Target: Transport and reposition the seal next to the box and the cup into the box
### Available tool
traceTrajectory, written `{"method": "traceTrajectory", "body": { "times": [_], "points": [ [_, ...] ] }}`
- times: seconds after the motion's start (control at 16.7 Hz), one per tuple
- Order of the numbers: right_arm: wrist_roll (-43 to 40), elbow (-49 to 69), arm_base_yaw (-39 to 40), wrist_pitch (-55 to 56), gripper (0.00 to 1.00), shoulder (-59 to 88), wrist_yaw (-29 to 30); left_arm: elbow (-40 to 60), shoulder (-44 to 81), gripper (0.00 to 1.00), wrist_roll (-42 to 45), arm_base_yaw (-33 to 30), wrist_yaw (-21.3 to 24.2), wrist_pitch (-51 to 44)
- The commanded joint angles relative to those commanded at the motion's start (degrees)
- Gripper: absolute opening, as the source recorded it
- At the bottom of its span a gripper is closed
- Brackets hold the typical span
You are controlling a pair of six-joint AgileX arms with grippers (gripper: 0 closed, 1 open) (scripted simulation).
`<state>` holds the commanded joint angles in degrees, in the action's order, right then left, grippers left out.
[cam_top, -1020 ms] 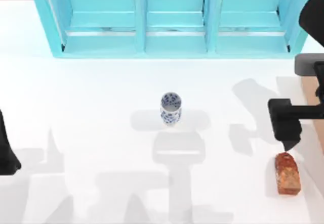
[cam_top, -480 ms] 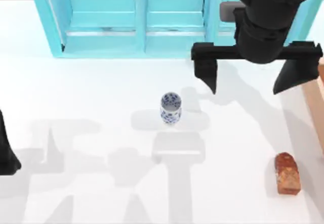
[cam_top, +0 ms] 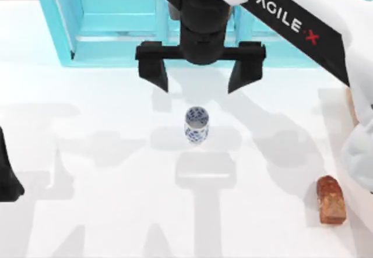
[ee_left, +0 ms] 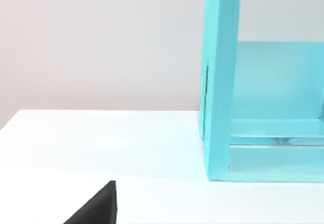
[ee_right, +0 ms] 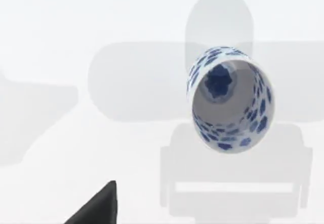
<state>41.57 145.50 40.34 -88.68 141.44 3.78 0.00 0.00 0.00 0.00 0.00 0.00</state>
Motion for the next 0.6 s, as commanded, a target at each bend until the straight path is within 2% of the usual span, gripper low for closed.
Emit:
{"method": "traceTrajectory", "body": {
  "times": [0.24, 0.6],
  "points": [
    [1.54, 6.25, 1.52, -1.02, 1.00, 6.42, 0.52, 0.00, 0.00, 1.00, 0.00, 0.00, 0.00, 0.00],
    [1.43, 5.27, 1.32, -0.04, 1.00, 6.48, 0.49, 0.00, 0.00, 1.00, 0.00, 0.00, 0.00, 0.00]
  ]
}}
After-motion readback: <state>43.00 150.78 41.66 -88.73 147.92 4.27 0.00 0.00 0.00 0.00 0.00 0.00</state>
